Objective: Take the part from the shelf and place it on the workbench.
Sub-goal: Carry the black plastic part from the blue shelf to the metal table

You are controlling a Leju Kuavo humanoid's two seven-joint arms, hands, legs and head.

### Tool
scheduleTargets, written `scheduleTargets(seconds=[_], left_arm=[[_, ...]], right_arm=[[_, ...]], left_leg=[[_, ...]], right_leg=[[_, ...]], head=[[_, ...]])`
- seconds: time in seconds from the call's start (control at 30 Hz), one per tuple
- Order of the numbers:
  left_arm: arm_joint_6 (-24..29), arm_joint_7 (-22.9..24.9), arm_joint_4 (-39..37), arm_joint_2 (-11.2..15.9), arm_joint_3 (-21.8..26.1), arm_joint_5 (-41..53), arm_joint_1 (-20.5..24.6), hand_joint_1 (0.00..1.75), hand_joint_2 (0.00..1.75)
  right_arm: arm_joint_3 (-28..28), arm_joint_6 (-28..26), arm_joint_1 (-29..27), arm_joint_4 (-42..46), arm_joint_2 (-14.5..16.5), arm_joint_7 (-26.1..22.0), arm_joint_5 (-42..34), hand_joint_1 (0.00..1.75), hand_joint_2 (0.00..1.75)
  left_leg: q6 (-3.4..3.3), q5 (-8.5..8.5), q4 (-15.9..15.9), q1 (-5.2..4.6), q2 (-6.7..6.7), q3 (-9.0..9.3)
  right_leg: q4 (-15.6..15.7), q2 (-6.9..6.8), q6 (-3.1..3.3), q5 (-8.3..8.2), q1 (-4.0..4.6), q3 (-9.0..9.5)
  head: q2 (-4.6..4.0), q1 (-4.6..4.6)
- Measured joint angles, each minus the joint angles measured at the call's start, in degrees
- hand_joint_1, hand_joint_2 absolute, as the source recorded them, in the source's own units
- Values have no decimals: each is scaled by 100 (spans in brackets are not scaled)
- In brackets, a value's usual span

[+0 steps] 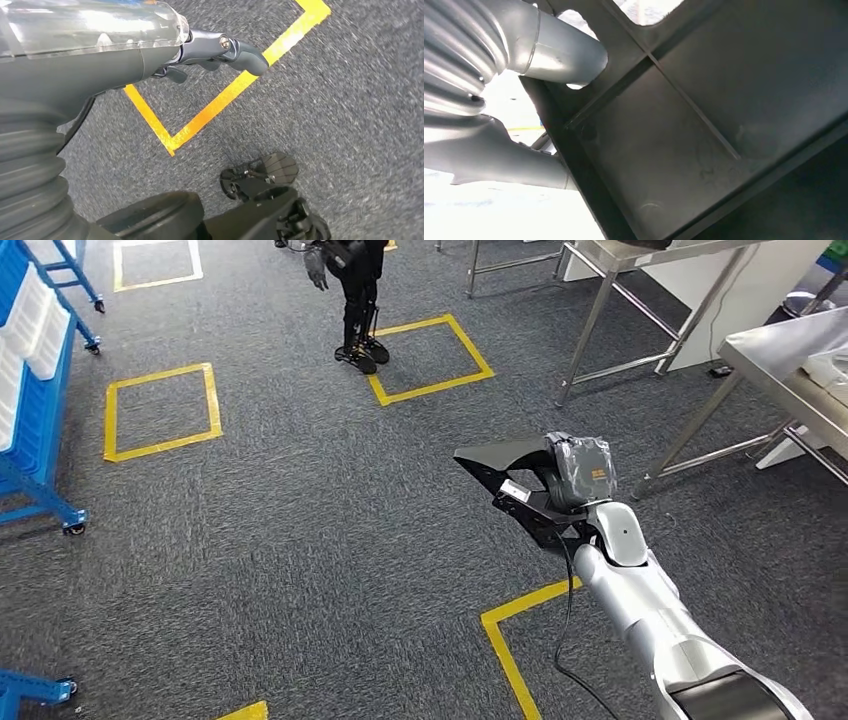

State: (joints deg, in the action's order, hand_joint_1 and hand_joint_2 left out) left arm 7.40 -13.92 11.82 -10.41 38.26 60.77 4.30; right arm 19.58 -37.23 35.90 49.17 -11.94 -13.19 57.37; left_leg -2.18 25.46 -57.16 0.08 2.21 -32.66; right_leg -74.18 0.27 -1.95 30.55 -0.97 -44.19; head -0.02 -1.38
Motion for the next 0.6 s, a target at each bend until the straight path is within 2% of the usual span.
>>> scheduleTargets(seconds=[0.03, 0.1, 0.13, 0.17, 0.2, 0.27, 0.33, 0.4, 0.43, 0.47, 0.5, 0.53, 0.57, 0.6], left_arm=[[1, -5, 0, 0, 1, -4, 2, 0, 175], [19, -21, 0, -1, 1, -18, 5, 0, 175], [36, -33, 0, -1, 2, -26, 6, 0, 175], [57, -46, 0, -1, 4, -33, 9, 0, 175], [75, -58, 0, -1, 7, -38, 13, 0, 175], [97, -74, 0, -4, 14, -38, 26, 0, 175], [101, -88, 0, -6, 20, -34, 35, 0, 175], [102, -107, 0, -6, 30, -34, 23, 0, 175], [103, -116, 0, -6, 35, -35, 11, 0, 175], [103, -128, 0, -6, 39, -36, -1, 0, 175], [103, -143, 0, -6, 41, -37, -7, 0, 175], [102, -159, 0, -6, 43, -37, -7, 0, 175], [102, -175, 0, -6, 44, -37, -2, 0, 175], [101, -190, 0, -6, 45, -34, 4, 0, 175]], right_arm=[[1, 13, -4, 3, 1, 3, 4, 175, 175], [4, 43, 21, 18, 7, 19, 22, 175, 175], [7, 56, 44, 24, 19, 29, 33, 175, 175], [10, 68, 68, 26, 31, 40, 43, 175, 175], [15, 76, 89, 25, 43, 46, 49, 175, 175], [20, 79, 107, 24, 56, 53, 53, 175, 175], [24, 77, 127, 27, 77, 52, 50, 175, 175], [29, 75, 146, 28, 121, 50, 45, 175, 175], [32, 75, 144, 27, 145, 48, 45, 175, 175], [35, 75, 133, 25, 164, 47, 44, 175, 175], [39, 75, 120, 24, 179, 46, 43, 175, 175], [44, 75, 109, 23, 190, 46, 42, 175, 175], [50, 75, 104, 23, 199, 46, 39, 175, 175], [56, 74, 102, 23, 208, 46, 34, 175, 175]], left_leg=[[11, 11, -3, 0, 70, 6], [50, 46, -14, -9, 195, 33], [77, 66, -22, -22, 249, 45], [107, 84, -28, -34, 303, 56], [139, 98, -28, -44, 358, 67], [209, 131, -30, -36, 424, 94], [267, 287, -236, -8, 205, 30], [293, 638, -905, 19, -92, -271], [300, 805, -1319, 24, -148, -476], [305, 891, -1635, 25, -169, -646], [301, 863, -1758, 25, -177, -732], [288, 716, -1637, 25, -190, -708], [266, 486, -1300, 25, -231, -582], [239, 270, -875, 29, -351, -412]], right_leg=[[202, -37, -10, -143, -10, 110], [1027, -250, 0, -497, 4, 567], [1366, -345, 29, -601, 25, 748], [1557, -402, 65, -638, 51, 845], [1610, -395, 105, -621, 79, 861], [1633, -258, 176, -639, 75, 858], [1673, -140, 247, -659, 45, 885], [1687, -16, 299, -666, 36, 899], [1685, 56, 314, -665, 44, 898], [1680, 139, 321, -664, 53, 899], [1674, 224, 324, -663, 61, 900], [1665, 312, 323, -661, 65, 901], [1654, 399, 318, -657, 65, 904], [1643, 477, 310, -653, 61, 901]], head=[[0, 0], [0, 0], [0, -1], [0, -1], [0, -1], [0, -1], [0, -1], [0, -2], [0, -2], [0, -2], [0, -2], [0, -2], [0, -2], [0, -2]])
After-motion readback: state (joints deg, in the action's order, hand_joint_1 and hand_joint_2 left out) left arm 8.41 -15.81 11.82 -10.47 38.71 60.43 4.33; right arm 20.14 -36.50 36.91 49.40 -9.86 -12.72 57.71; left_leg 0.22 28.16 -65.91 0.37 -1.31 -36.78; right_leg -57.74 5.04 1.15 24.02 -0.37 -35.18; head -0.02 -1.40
